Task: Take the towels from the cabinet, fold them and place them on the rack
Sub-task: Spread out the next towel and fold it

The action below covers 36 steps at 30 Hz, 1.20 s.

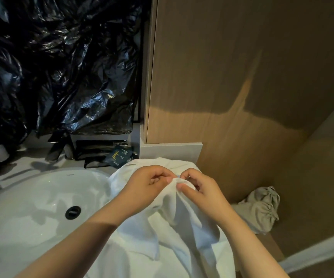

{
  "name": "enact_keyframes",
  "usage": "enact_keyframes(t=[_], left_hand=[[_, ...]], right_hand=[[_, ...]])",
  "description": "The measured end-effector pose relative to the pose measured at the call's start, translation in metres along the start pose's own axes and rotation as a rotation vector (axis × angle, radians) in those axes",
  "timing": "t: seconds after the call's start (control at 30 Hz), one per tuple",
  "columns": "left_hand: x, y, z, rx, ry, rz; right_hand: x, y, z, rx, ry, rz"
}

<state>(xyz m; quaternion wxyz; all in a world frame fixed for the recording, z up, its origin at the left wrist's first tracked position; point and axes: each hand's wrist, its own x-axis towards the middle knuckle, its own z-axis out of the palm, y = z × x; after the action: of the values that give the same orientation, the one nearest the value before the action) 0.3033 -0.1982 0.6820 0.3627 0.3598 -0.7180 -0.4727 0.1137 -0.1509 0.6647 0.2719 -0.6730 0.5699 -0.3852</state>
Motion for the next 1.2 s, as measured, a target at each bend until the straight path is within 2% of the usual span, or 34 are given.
enact_keyframes(t=[0.1, 0.23, 0.37, 0.47, 0.63, 0.73, 0.83, 0.9, 1.03, 1.13, 1.2], left_hand=[[-0.007, 0.002, 0.002, 0.026, 0.053, -0.040], [-0.025, -0.010, 0.002, 0.231, 0.142, -0.106], [-0.037, -0.028, 0.007, 0.529, 0.332, -0.155], [-0.036, -0.031, 0.017, 0.508, 0.426, -0.221], [-0.038, -0.039, 0.049, 0.448, 0.362, -0.231], [-0.034, -0.047, 0.069, 0.516, 0.290, -0.234], [-0.027, -0.047, 0.073, 0.516, 0.378, -0.182], [-0.026, -0.048, 0.067, 0.467, 0.396, -0.148], [-0.030, -0.036, 0.046, 0.264, 0.292, -0.076], [-0.026, -0.019, 0.038, 0.141, 0.322, -0.076], [-0.020, -0.010, 0.033, 0.161, 0.313, -0.096]], right_hand=[[0.000, 0.003, -0.006, -0.031, 0.049, -0.010], [-0.001, 0.007, -0.026, 0.031, 0.240, 0.001], [0.004, 0.009, -0.043, 0.091, 0.359, 0.033], [0.009, 0.006, -0.046, 0.112, 0.363, 0.065], [0.012, 0.003, -0.041, 0.120, 0.350, 0.085], [0.011, 0.000, -0.039, 0.120, 0.342, 0.072], [0.010, -0.001, -0.040, 0.120, 0.346, 0.037], [0.008, 0.002, -0.041, 0.114, 0.359, 0.034], [0.006, 0.007, -0.046, 0.130, 0.396, 0.105], [0.001, 0.007, -0.043, 0.161, 0.253, 0.079], [-0.002, 0.006, -0.037, 0.141, 0.119, 0.018]])
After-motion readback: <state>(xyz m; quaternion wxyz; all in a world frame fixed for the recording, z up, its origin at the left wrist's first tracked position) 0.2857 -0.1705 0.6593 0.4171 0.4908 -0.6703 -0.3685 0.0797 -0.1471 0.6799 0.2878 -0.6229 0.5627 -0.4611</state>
